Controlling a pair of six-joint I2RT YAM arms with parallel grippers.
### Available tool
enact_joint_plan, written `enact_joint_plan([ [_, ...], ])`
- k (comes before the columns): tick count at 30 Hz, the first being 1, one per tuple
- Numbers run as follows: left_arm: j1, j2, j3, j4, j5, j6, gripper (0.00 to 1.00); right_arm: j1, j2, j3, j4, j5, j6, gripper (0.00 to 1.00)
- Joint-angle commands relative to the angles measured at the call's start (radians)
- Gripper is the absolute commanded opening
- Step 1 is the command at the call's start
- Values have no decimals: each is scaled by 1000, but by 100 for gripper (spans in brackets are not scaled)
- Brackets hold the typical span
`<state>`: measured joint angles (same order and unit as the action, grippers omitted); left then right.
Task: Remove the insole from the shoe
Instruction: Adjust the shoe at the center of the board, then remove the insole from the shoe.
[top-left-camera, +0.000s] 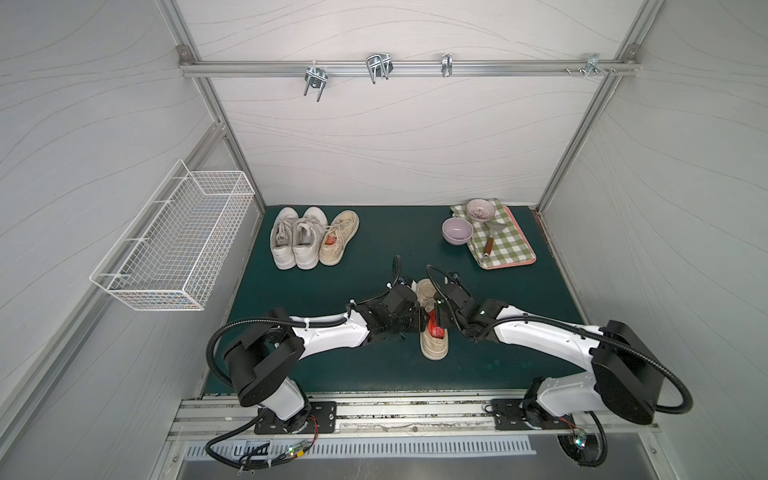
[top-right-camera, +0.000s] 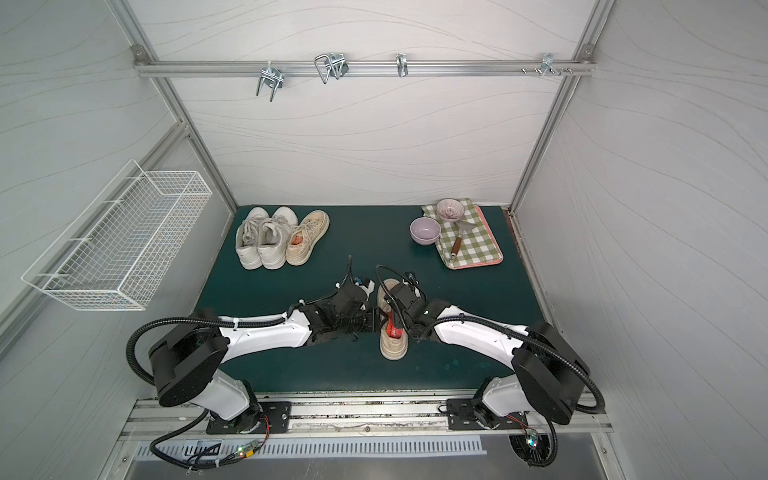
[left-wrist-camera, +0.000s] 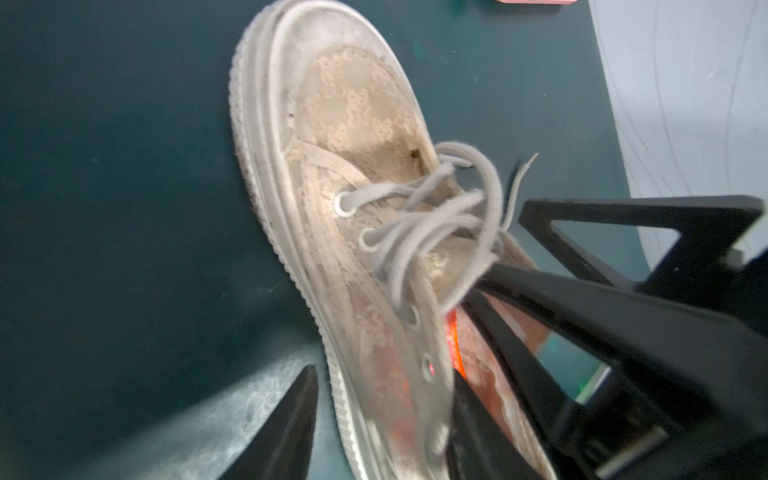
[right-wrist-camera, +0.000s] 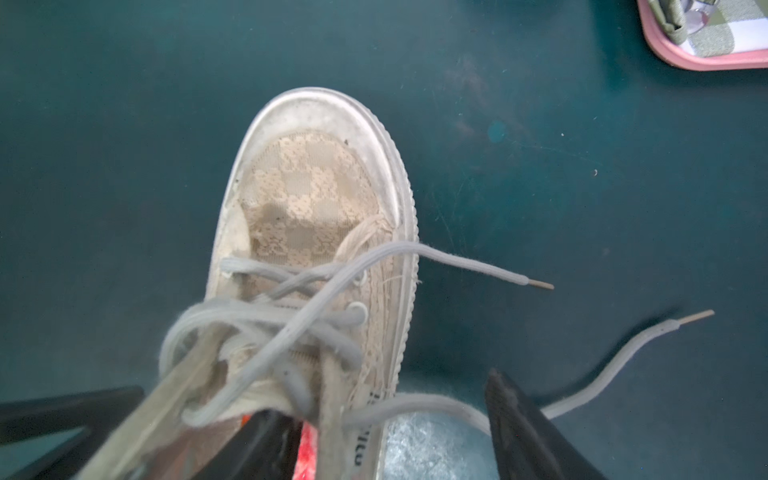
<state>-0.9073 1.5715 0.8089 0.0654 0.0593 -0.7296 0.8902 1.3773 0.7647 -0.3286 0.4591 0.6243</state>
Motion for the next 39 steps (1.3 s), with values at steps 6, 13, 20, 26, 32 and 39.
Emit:
enact_joint_plan([
  [6,-6,91,123,-63,-9,45,63,-13,-20,19,37,-13,2,67],
  [13,-5,138,186,-107,-58,52,58,-12,-23,10,38,-19,7,64],
  [20,-4,174,225,-119,-81,55,55,-13,-28,4,33,-22,11,63],
  [26,6,187,243,-110,-80,55,49,-9,-79,-22,1,-60,27,63],
  [32,19,194,245,-91,-64,48,45,33,-175,-38,-72,-128,52,61],
  [39,20,183,240,-64,-46,57,42,75,-198,-32,-73,-254,86,50],
])
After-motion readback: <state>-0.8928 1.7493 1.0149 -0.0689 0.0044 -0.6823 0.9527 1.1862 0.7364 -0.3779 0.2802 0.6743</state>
